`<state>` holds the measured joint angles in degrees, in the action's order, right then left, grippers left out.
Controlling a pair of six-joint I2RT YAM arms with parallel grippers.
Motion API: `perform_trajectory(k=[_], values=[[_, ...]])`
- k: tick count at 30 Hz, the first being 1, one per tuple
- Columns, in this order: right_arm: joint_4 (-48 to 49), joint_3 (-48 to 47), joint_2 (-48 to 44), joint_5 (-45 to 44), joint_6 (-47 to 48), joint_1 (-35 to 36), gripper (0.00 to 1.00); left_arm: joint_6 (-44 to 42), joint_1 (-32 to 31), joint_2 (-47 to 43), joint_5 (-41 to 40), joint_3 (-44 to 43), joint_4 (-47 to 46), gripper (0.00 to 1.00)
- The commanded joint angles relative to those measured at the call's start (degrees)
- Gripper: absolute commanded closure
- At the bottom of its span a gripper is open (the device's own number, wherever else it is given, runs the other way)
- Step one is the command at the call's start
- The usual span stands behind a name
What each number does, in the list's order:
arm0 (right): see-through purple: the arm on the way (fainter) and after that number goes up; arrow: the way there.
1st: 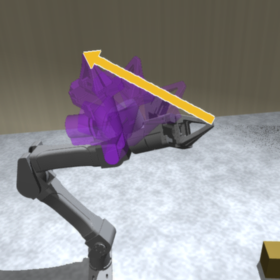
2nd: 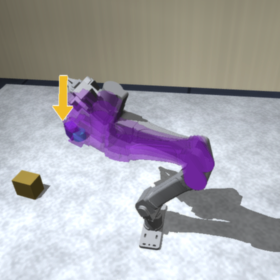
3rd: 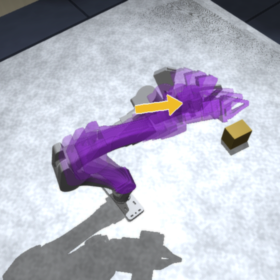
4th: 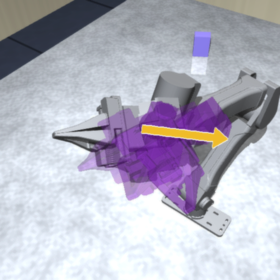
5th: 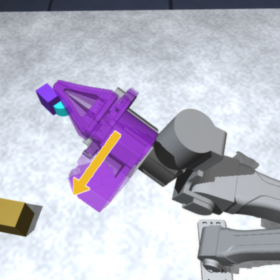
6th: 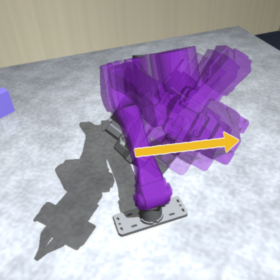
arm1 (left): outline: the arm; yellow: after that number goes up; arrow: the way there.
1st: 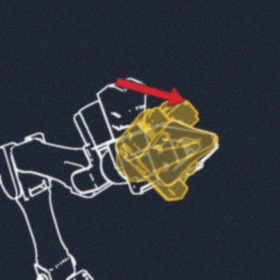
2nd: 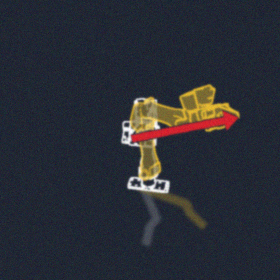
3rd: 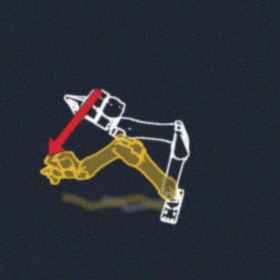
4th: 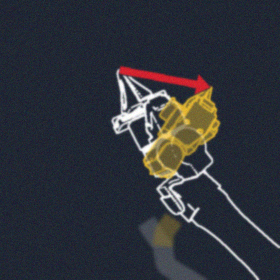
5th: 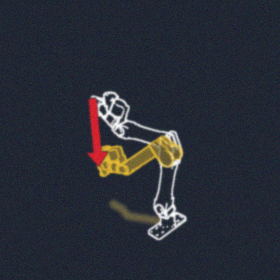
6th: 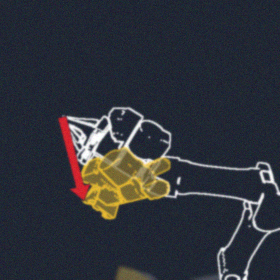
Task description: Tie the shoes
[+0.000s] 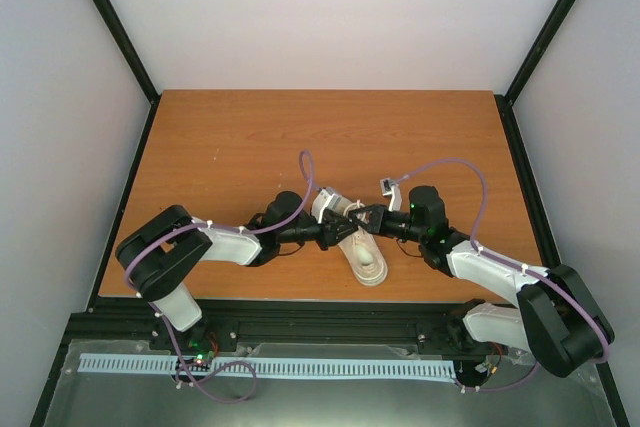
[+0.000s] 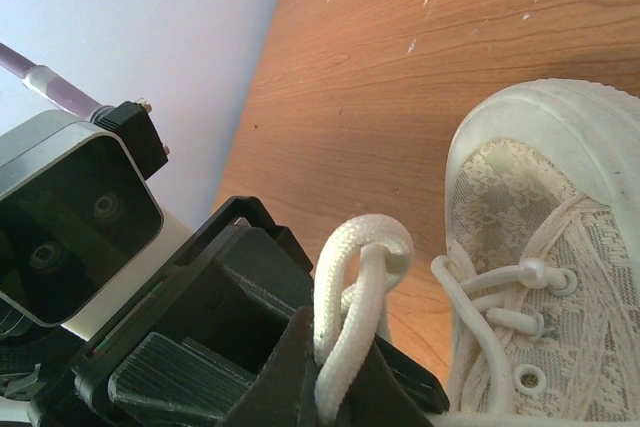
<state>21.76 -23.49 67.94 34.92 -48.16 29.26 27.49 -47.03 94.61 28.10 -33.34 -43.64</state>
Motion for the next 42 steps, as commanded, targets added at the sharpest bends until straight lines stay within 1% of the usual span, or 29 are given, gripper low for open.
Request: perform_trajectory(k=[1, 6, 10, 14, 20, 25, 30, 31, 35, 37, 39, 42], values=[[4.2, -0.1, -0.6, 2.5, -1.1, 0.3, 0.97, -0.1, -0.4, 0.5, -1.9, -1.3, -4.5, 0.81], [4.4, 0.1, -0.4, 2.6, -1.1, 0.3, 0.97, -0.5, -0.4, 0.1, -2.8, -1.1, -4.3, 0.89], [4.5, 0.3, 0.0, 2.5, -1.1, 0.3, 0.97, -0.7, -0.4, -0.4, -3.8, -0.7, -4.1, 0.99], [3.9, 0.4, 0.1, 1.9, -0.3, 0.3, 0.97, -0.9, -0.4, -2.3, -5.9, 0.6, -3.1, 0.99], [-0.7, -0.8, -0.3, 0.1, 3.9, 0.3, 0.97, -1.3, -0.4, -7.2, -8.3, 2.0, 2.7, 0.99], [-3.8, -1.5, 0.0, -1.2, 6.7, 0.3, 0.94, -1.6, -0.4, -11.3, -8.8, 2.0, 9.8, 0.99], [-4.0, -1.3, 0.9, -1.0, 7.4, 0.3, 0.89, -1.9, -0.4, -15.2, -8.1, 1.2, 17.6, 0.99], [-4.3, -1.3, 0.8, -1.1, 7.6, 0.3, 0.86, -2.1, -0.4, -16.2, -8.0, 0.7, 19.7, 0.99], [-8.8, -2.2, -1.6, -3.1, 9.6, 0.3, 0.49, -3.1, -0.4, -18.3, -8.7, -2.8, 30.4, 0.99], [-13.3, -3.1, -4.0, -5.4, 11.6, 0.3, 0.34, -3.6, -0.4, -19.4, -9.2, -4.6, 35.7, 0.99], [-18.0, -3.9, -7.1, -8.5, 13.6, 0.3, 0.24, -4.1, -0.4, -20.8, -9.5, -6.1, 40.6, 0.99], [-24.3, -4.6, -11.7, -14.6, 15.5, 0.1, 0.14, -4.7, -0.1, -22.9, -9.3, -8.2, 47.2, 0.99]])
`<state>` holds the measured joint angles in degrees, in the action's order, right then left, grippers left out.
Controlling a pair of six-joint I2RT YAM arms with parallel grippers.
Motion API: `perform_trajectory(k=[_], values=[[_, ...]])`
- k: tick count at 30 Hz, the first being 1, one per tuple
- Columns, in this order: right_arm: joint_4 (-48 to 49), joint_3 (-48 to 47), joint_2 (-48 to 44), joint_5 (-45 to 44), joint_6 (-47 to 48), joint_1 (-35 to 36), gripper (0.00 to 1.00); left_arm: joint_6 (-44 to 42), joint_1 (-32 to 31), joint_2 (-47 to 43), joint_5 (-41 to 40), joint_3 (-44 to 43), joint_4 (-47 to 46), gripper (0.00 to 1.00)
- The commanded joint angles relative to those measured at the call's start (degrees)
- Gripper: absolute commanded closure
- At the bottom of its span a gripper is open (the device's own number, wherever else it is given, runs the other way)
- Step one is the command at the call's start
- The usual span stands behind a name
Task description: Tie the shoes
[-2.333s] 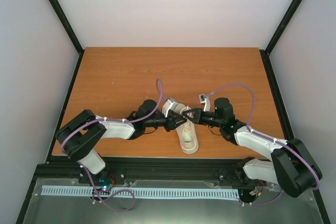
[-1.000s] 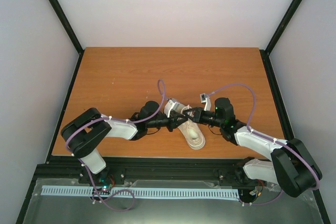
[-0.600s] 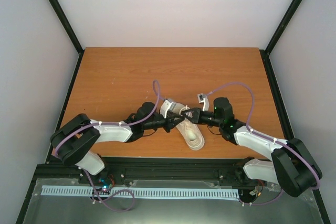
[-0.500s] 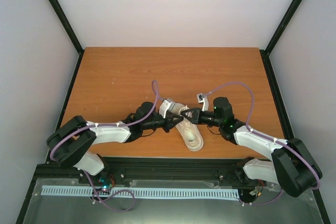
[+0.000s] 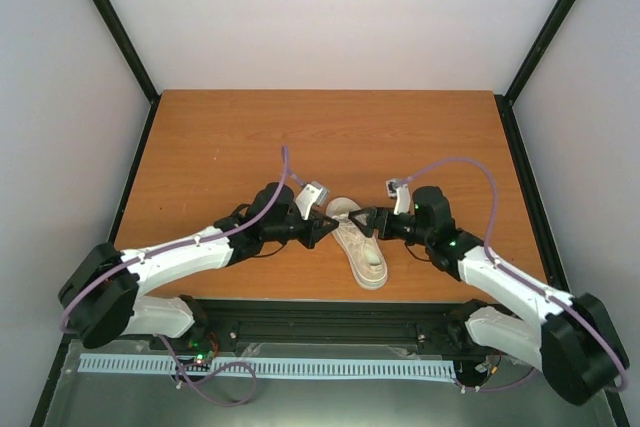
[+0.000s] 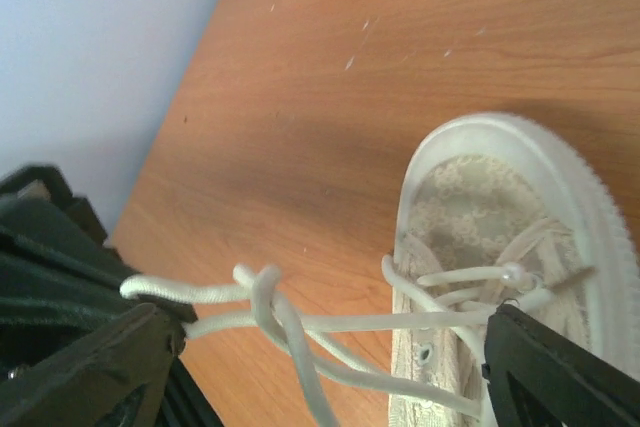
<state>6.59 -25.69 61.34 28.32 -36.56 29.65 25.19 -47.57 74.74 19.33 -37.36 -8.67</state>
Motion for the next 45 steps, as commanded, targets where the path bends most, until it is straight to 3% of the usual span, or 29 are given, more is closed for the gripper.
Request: perform_trajectory(k=[1, 6, 14, 19, 31, 36, 41, 45], values=[[-11.0, -2.6, -6.3, -10.2, 3.8, -0.6, 0.11, -2.8, 0.5, -3.5, 0.1, -5.1, 14.7, 0.99], [-15.7, -2.6, -5.2, -15.6, -2.1, -4.2, 0.1, -4.9, 0.9, -4.2, 3.9, -9.4, 25.7, 0.99], [-4.2, -0.1, 6.0, -7.6, -12.5, -4.3, 0.15, -10.7, 1.1, -2.5, 2.7, -16.0, 41.0, 0.99], [-5.2, -1.9, 7.8, -5.0, -10.1, -4.3, 0.22, -12.4, 1.2, -3.1, 2.9, -18.9, 45.6, 0.99], [-12.4, -7.7, 9.9, 3.0, 0.3, -4.2, 0.47, -15.6, 1.3, -3.4, 2.1, -23.3, 51.4, 0.99], [-13.8, -8.7, 11.0, 5.9, 0.7, -4.2, 0.59, -16.2, 1.3, -2.8, 1.9, -24.5, 52.5, 0.99], [-15.3, -7.6, 8.3, 5.3, 0.9, -4.2, 0.6, -16.9, 1.3, -3.4, -4.8, -25.5, 54.5, 0.99], [-14.9, -6.8, 5.3, 6.2, 6.6, -3.7, 0.55, -18.9, 1.3, -2.2, -10.0, -26.8, 56.9, 0.99]])
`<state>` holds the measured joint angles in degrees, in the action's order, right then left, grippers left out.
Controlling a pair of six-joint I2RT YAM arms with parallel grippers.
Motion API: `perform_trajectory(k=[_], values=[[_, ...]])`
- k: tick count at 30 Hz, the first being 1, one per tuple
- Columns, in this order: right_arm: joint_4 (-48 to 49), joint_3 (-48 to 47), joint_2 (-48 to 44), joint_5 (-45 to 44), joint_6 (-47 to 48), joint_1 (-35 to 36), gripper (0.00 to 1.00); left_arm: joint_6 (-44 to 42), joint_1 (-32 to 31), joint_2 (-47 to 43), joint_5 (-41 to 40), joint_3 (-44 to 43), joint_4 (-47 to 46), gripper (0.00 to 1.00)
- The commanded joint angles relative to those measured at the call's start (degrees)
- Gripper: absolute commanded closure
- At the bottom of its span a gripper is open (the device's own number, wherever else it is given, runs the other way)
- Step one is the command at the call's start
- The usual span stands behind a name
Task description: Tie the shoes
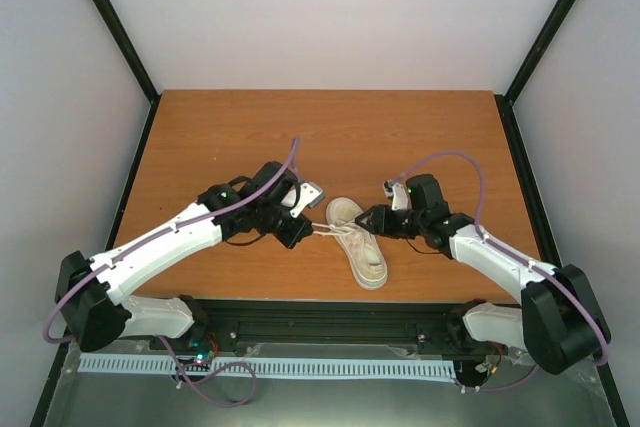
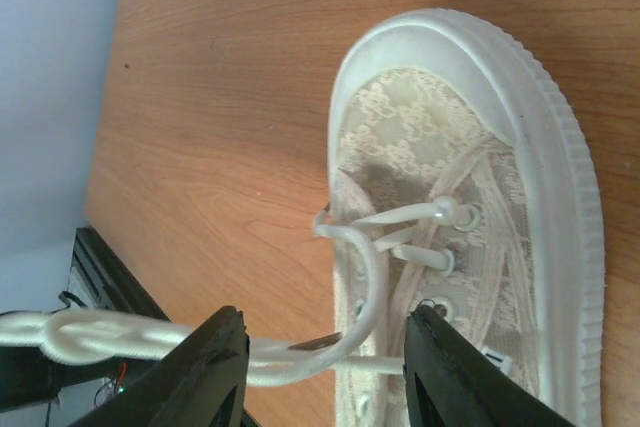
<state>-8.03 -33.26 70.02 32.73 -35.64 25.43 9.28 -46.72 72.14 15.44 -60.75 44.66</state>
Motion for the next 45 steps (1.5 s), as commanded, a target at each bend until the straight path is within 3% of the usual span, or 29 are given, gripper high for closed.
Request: perform_trajectory(k=[1, 9, 25, 34, 39, 45], values=[[0.1, 0.8, -4.1, 2.1, 7.7, 1.0, 0.52, -3.6, 0.3, 0.9, -6.2, -3.9, 4.0, 0.99], [1.2, -0.4, -6.0, 4.6, 20.2, 3.4, 0.45, -6.0, 0.0, 2.6, -7.6, -5.1, 3.3, 0.99], [1.4, -0.9, -1.5, 2.8, 26.8, 5.4, 0.56, -5.9, 0.0, 3.1, -7.4, -4.7, 2.3, 0.99], [1.0, -1.6, -0.1, -0.7, 28.1, 5.8, 0.75, -5.8, 0.0, 2.4, -7.5, -4.7, 2.7, 0.99], [1.1, -2.1, -0.6, -0.6, 28.1, 5.9, 0.97, -5.8, 0.0, 1.8, -9.4, -5.0, 3.8, 0.99], [-3.3, -4.9, -4.9, -3.1, 27.4, 6.0, 0.97, -6.2, -0.1, 0.0, -16.9, -6.0, 5.1, 0.99]])
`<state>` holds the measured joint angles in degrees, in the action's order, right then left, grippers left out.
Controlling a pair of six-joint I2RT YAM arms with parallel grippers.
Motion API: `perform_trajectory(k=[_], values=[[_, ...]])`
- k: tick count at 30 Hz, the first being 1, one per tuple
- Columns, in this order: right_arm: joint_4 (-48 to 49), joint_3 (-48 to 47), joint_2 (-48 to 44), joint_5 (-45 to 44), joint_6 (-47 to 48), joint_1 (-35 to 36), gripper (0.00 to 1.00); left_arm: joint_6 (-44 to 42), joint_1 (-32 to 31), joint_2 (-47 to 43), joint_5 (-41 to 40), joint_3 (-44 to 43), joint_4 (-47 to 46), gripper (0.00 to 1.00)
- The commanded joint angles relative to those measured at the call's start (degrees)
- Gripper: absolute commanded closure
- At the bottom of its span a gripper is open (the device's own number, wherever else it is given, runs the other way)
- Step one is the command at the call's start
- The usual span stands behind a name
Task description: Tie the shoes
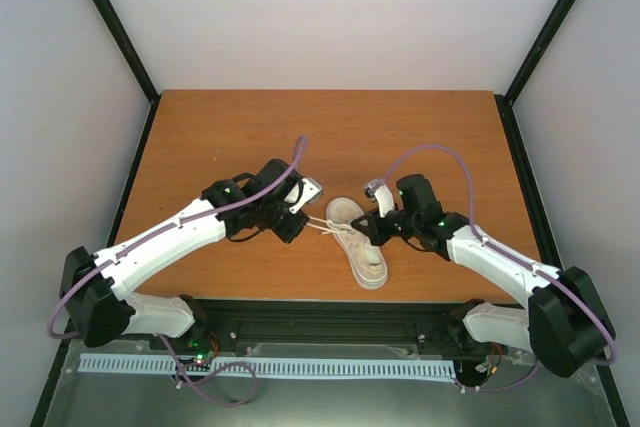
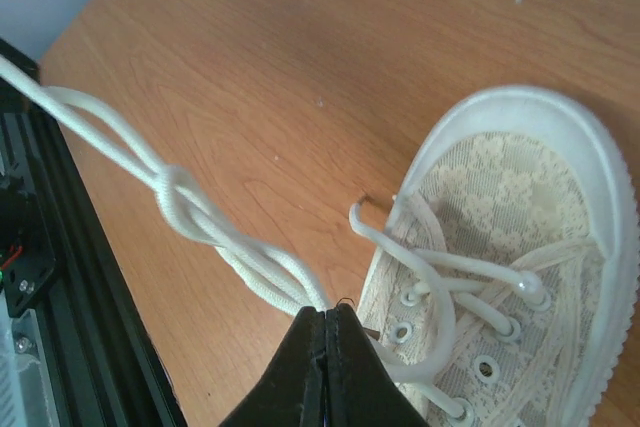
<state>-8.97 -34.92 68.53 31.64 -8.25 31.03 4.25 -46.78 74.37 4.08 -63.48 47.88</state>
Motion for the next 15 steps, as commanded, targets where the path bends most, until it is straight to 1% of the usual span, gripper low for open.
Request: perform_trajectory(k=[1, 6, 9, 10, 11, 12, 13, 14, 15], values=[[-3.4, -4.0, -3.8, -2.5, -0.1, 0.5, 0.97, -1.5, -0.2, -2.4, -5.7, -3.4, 2.0, 0.98], [-8.2, -7.5, -3.2, -6.0, -0.8, 2.1, 0.97, -1.9, -1.0, -1.8, -6.0, -3.9, 1.5, 0.98], [-9.1, -8.4, -2.4, -8.8, -3.1, 2.9, 0.97, -0.5, -1.0, -1.6, -8.0, -3.7, 0.0, 0.96], [-9.1, -8.4, -2.1, -10.2, -5.4, 2.9, 0.92, 0.5, -1.0, -1.7, -8.4, -3.1, -1.1, 0.96], [-8.9, -8.4, -1.7, -11.7, -7.7, 2.9, 0.84, 1.7, -1.0, -1.9, -8.2, -2.0, -2.9, 0.95], [-8.7, -8.2, -1.6, -13.3, -10.1, 2.9, 0.81, 3.6, -1.0, -2.4, -7.5, -0.3, -5.6, 0.92], [-8.2, -7.8, -1.4, -14.7, -12.7, 2.9, 0.8, 5.9, -1.0, -3.4, -6.2, 1.8, -9.1, 0.89], [-7.5, -7.3, -1.3, -15.4, -14.7, 2.9, 0.75, 8.4, -1.0, -4.0, -4.2, 4.2, -13.3, 0.86], [-6.6, -6.7, -1.4, -15.7, -16.9, 2.9, 0.69, 10.5, -1.0, -4.5, -1.5, 6.4, -17.2, 0.8]])
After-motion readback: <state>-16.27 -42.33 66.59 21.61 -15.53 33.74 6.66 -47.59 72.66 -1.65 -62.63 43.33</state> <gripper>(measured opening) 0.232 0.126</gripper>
